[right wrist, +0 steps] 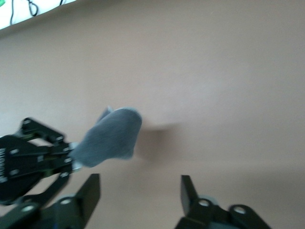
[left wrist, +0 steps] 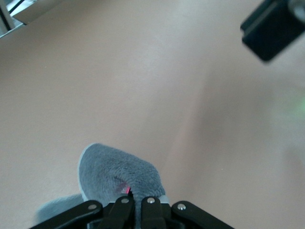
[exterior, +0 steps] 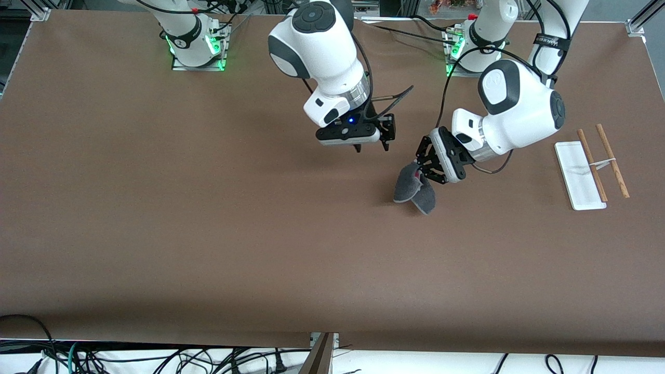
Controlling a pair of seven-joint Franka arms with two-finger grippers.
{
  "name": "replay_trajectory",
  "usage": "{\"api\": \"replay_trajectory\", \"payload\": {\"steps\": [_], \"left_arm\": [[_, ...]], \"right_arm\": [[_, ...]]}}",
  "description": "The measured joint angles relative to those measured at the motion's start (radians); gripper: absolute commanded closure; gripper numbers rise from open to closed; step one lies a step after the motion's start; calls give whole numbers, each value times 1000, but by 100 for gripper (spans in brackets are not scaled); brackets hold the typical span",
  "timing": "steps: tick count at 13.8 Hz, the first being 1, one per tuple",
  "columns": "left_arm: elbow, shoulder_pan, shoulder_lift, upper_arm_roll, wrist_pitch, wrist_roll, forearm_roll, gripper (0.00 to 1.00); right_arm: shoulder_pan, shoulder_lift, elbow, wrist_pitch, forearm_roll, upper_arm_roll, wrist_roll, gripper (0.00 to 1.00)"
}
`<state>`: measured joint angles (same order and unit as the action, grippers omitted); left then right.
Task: Pass towel and hang on rack
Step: 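Carry the towel with the left gripper over the wooden dowel rack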
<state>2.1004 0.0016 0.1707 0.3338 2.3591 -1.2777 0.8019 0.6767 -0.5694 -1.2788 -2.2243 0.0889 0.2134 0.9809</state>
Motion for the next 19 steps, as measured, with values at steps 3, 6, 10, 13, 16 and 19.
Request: {"api": "replay_trajectory", "payload": {"steps": [3,6,10,13,16,19], "left_arm": [[0,30,-2,-53,-56,-25,-1,100],[0,49,-5,-147,-115,-34,-7,100],[-24,92,-5,-289,-291,-44,-51,100],[-79,210,-6,-304,-431,-44,-143,100],[-110,345,-5,-307,-535,-47,-245,100],[-170,474,16,-308,-616,-104,-332,100]], "right_arm": [[-17,14,11,113,20,-54,-104,0],[-34,41,14,192,25,-137,-231,0],[-66,53,17,264,25,-248,-530,0],[-118,102,22,338,25,-325,-694,0],[-210,149,23,427,25,-385,-890,0],[-347,198,24,479,4,-399,-950,0]]}}
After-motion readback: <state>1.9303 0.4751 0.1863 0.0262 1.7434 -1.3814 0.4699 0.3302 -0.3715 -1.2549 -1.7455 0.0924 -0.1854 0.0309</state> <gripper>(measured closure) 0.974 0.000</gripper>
